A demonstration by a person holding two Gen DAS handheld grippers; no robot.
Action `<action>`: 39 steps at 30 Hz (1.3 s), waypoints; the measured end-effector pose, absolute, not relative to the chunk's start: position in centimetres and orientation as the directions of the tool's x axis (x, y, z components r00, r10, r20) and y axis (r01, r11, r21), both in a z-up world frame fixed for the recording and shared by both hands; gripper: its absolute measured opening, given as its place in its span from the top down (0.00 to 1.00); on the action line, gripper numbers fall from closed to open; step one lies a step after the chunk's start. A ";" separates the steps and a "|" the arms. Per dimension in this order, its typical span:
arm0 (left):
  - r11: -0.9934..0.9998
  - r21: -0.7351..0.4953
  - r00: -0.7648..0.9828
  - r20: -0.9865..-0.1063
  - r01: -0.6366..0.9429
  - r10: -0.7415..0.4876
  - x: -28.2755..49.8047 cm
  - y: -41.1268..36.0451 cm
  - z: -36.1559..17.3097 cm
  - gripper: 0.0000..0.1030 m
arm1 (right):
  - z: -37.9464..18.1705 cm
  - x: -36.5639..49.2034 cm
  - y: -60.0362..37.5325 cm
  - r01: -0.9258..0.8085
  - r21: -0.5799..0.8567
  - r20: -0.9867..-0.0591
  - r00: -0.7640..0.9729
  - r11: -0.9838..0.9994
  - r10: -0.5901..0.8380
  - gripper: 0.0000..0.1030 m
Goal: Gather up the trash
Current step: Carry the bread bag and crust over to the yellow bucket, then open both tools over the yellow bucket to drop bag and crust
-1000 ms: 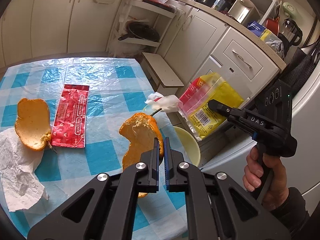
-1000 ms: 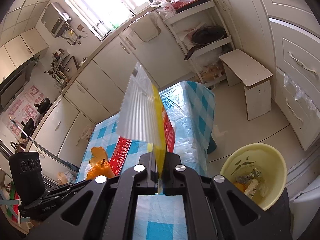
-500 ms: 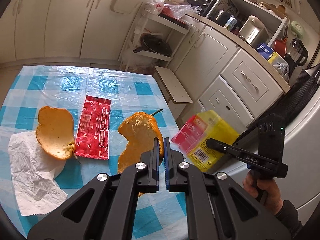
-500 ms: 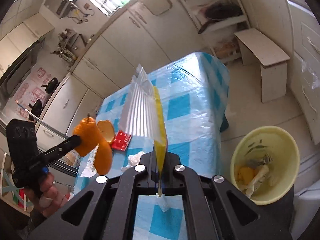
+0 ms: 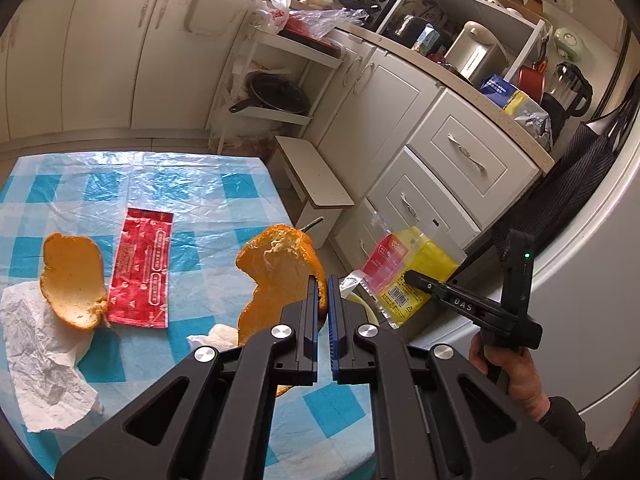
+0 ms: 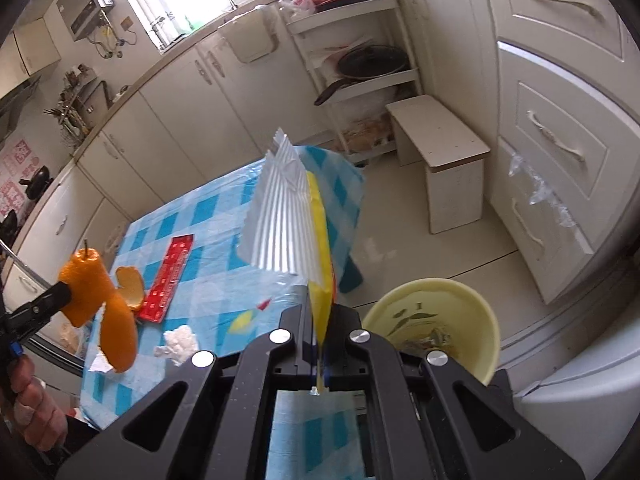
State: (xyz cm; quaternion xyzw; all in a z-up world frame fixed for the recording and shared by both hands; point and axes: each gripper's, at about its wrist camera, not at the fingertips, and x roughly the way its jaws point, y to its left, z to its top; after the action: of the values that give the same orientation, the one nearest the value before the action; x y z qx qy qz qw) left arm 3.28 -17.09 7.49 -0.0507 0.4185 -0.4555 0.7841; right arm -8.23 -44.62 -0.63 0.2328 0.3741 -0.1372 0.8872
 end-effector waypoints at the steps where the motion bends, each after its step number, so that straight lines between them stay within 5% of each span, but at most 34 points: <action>1: 0.573 -0.463 0.227 -0.609 0.676 -0.760 2.8 -17.8 7.5 0.96 | -1.0 -8.5 -45.0 0.434 0.291 -0.737 0.670 0.853 -0.089 0.98; 17: 0.533 -0.499 0.070 -0.682 0.683 -0.728 -2.0 -32.6 1.9 0.96 | -9.0 -9.1 -50.2 0.537 0.324 -0.861 0.508 0.779 0.008 0.95; 19: 0.542 -0.491 0.060 -0.701 0.682 -0.711 -2.1 -34.2 0.7 0.96 | -9.3 -9.5 -50.9 0.565 0.342 -0.860 0.511 0.751 0.007 0.73; 23: 0.564 -0.472 0.046 -0.738 0.678 -0.673 -2.2 -37.1 -1.5 0.96 | -8.6 -10.9 -52.9 0.607 0.440 -0.819 0.574 0.662 0.017 0.52; 30: 0.622 -0.426 0.021 -0.815 0.657 -0.580 -2.4 -41.1 -5.3 0.95 | -5.5 -13.7 -55.5 0.604 0.624 -0.674 0.737 0.496 -0.051 0.44; 33: 0.643 -0.400 0.004 -0.847 0.653 -0.531 -2.4 -42.4 -6.6 0.83 | -4.5 -13.8 -55.5 0.574 0.656 -0.632 0.773 0.490 -0.058 0.39; 35: 0.651 -0.382 0.013 -0.857 0.656 -0.515 -2.6 -42.6 -6.7 0.62 | -3.9 -13.5 -55.5 0.560 0.660 -0.622 0.781 0.500 -0.055 0.38; 39: 0.645 -0.377 0.027 -0.851 0.664 -0.525 -3.0 -41.5 -5.8 0.58 | -3.2 -12.8 -55.2 0.539 0.673 -0.604 0.796 0.507 -0.044 0.38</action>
State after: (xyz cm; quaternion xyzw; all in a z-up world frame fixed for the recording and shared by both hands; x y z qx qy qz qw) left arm -3.02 -41.49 -5.79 0.0622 0.5595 -0.4165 0.7139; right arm -12.85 -55.25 -3.23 0.4639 0.2667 -0.1762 0.8262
